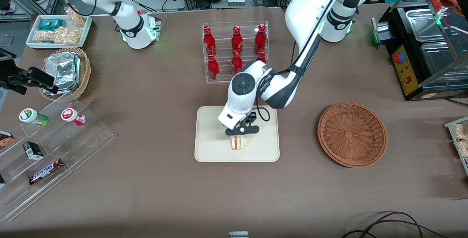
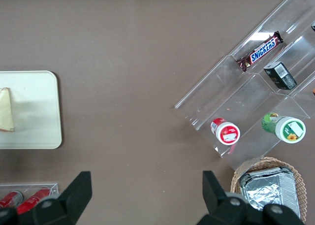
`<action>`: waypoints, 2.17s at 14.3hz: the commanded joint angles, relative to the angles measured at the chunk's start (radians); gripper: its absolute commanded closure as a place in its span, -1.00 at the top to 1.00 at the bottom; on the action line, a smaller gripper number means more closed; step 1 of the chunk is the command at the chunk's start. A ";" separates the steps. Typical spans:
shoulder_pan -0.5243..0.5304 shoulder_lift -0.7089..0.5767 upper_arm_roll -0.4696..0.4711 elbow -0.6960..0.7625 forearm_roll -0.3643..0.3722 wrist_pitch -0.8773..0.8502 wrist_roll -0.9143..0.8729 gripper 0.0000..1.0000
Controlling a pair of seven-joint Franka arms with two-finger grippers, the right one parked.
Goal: Place sandwich from basket to tray
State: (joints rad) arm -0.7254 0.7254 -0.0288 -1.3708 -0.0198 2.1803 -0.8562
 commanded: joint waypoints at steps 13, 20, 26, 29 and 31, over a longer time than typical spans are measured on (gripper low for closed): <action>0.297 -0.576 0.017 -0.368 0.021 -0.379 0.084 1.00; 0.490 -0.785 0.018 -0.591 0.072 -0.378 0.330 1.00; 0.743 -0.822 -0.186 -0.565 0.075 -0.413 0.451 1.00; 0.762 -0.788 -0.157 -0.482 0.063 -0.421 0.587 1.00; 0.745 -0.788 -0.085 -0.458 0.044 -0.422 0.685 1.00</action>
State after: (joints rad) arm 0.0156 -0.0816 -0.1606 -1.8840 0.0408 1.7859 -0.2683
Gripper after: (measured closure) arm 0.000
